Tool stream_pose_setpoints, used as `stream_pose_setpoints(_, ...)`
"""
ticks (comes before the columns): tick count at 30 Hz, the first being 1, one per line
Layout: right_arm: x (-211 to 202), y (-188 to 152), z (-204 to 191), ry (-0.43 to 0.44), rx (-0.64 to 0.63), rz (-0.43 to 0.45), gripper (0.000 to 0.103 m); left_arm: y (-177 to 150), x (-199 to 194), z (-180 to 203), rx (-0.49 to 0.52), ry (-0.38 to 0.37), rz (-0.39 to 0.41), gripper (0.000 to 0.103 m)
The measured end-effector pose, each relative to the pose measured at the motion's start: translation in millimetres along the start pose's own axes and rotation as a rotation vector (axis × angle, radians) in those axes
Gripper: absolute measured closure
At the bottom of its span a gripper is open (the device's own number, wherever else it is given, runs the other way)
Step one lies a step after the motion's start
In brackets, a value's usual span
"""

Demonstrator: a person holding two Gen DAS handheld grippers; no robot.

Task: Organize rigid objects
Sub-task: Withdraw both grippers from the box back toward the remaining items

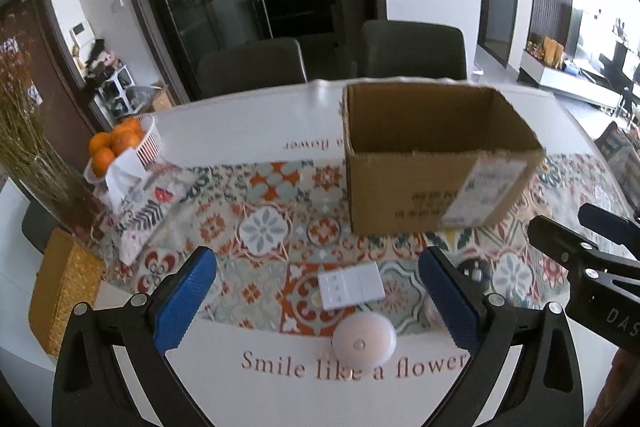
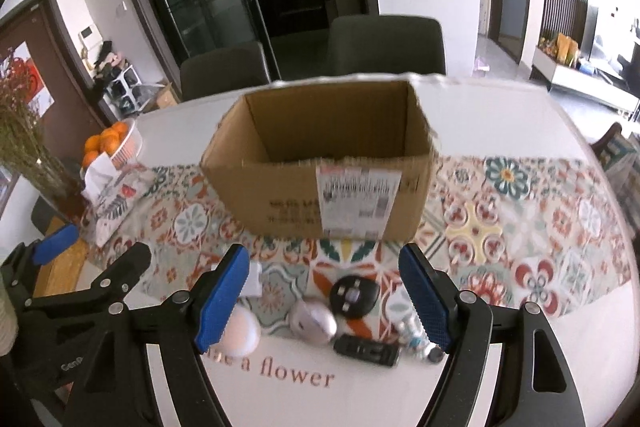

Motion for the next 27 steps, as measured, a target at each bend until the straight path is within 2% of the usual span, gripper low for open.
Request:
stream_pose_setpoints(4, 4.1, -19.4, 1.1, -0.002, 0.002, -0.031, 0.026, -18.4, 5.2, 3.8, 0.025, -0.009, -0.024, 0.0)
stream_pose_setpoints(15, 30.1, -72.4, 9.1, -0.014, 0.031, -0.178, 0.026, -67.3, 35.8, 16.9, 0.065, -0.062, -0.166, 0.0)
stream_pose_setpoints(21, 48.9, -97.3, 11.6, -0.014, 0.054, -0.272, 0.026, -82.9, 49.7, 22.9, 0.109, -0.071, -0.203, 0.0)
stream_pose_setpoints(27, 66.9, -114.5, 12.5, -0.034, 0.054, -0.339, 0.026, -98.0, 73.5, 27.9, 0.138, -0.122, -0.257, 0.001)
Point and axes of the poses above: each gripper's, at about its wrist camera, not at the fingertips, and x roughly the way its jaws point, z to its right, y to its top, the point moved 4 cm from there along x, roughly the way its jaws point, and after that the axes turned 2 degrees about y, right-handed, at the moved point
